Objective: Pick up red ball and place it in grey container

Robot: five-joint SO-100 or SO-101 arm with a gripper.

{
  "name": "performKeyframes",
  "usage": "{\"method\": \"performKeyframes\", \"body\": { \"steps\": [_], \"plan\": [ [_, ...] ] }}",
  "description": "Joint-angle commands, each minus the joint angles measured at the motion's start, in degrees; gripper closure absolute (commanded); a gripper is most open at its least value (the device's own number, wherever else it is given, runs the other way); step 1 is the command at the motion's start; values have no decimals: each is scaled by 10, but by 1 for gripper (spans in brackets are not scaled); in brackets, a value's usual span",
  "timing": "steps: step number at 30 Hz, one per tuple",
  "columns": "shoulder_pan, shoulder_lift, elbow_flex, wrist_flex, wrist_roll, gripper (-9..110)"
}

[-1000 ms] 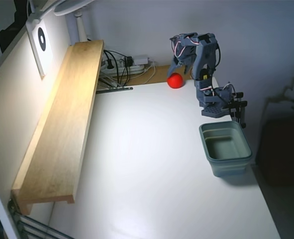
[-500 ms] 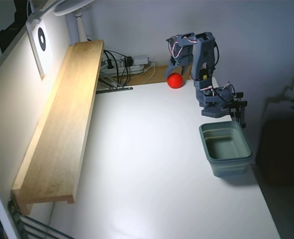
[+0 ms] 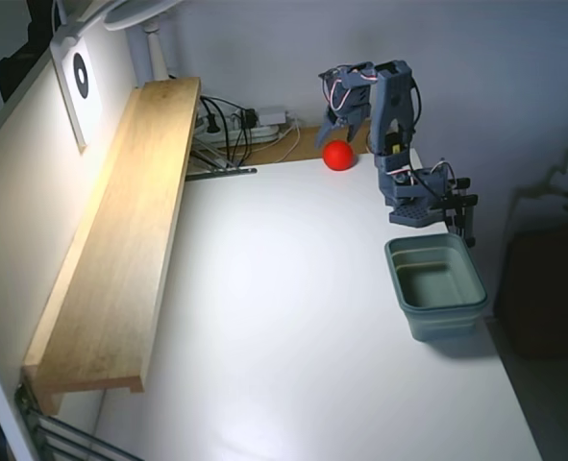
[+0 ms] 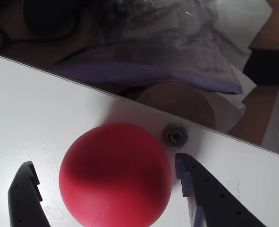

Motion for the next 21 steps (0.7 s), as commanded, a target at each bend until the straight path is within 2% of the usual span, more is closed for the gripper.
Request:
{"method": "performKeyframes", "body": {
  "steps": [1, 13, 21],
  "plan": [
    [3, 61, 20, 17, 1, 63],
    [3, 195, 104, 69, 1, 63],
    [3, 195, 104, 69, 1, 63]
  ]
}}
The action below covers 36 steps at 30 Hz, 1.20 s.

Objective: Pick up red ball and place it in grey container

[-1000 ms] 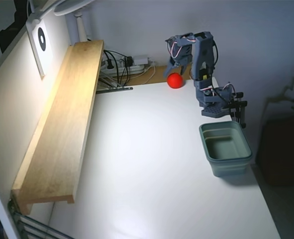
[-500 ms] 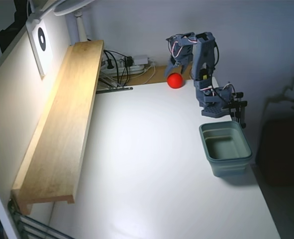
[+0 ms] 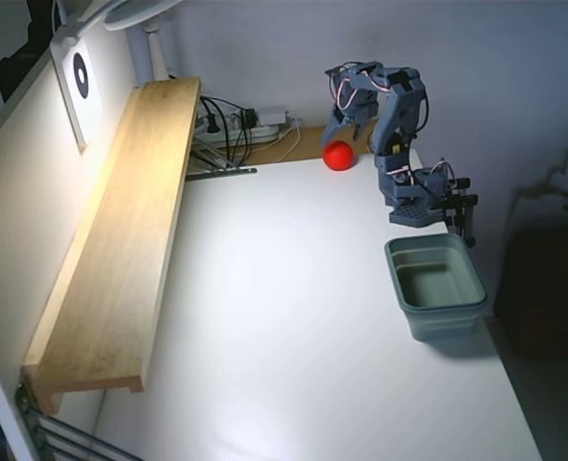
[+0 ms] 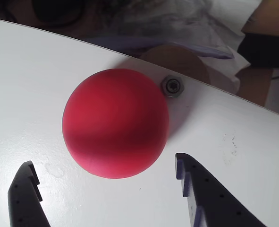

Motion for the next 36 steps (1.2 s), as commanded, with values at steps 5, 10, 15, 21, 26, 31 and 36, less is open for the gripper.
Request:
{"method": "performKeyframes", "body": {
  "steps": [5, 10, 15, 21, 26, 31, 36],
  "plan": [
    [3, -20, -21, -13, 1, 63],
    [3, -74, -55, -33, 1, 63],
    [3, -125, -92, -48, 1, 63],
    [3, -155, -115, -54, 1, 63],
    [3, -155, -115, -54, 1, 63],
    [3, -155, -109, -61, 1, 63],
    [3, -164, -86, -92, 1, 63]
  ]
}}
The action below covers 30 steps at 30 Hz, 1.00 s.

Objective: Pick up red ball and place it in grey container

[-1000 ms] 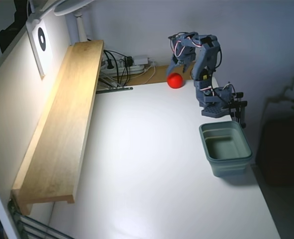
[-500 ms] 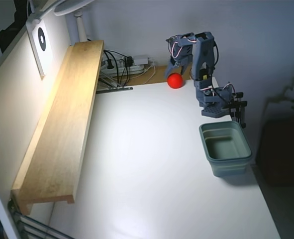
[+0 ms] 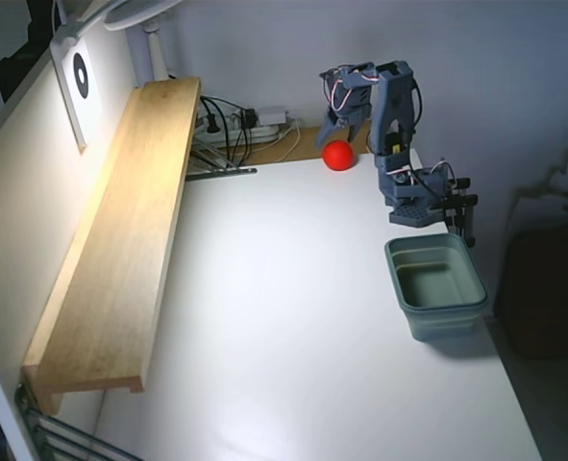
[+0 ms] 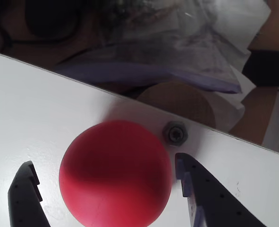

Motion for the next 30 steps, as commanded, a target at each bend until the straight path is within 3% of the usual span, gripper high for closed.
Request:
{"method": "performKeyframes", "body": {
  "steps": [1, 28, 29, 30],
  "plan": [
    [2, 6, 7, -21, 1, 63],
    [2, -44, 84, -149, 1, 63],
    [2, -44, 84, -149, 1, 78],
    [2, -44, 84, -149, 1, 78]
  ]
}}
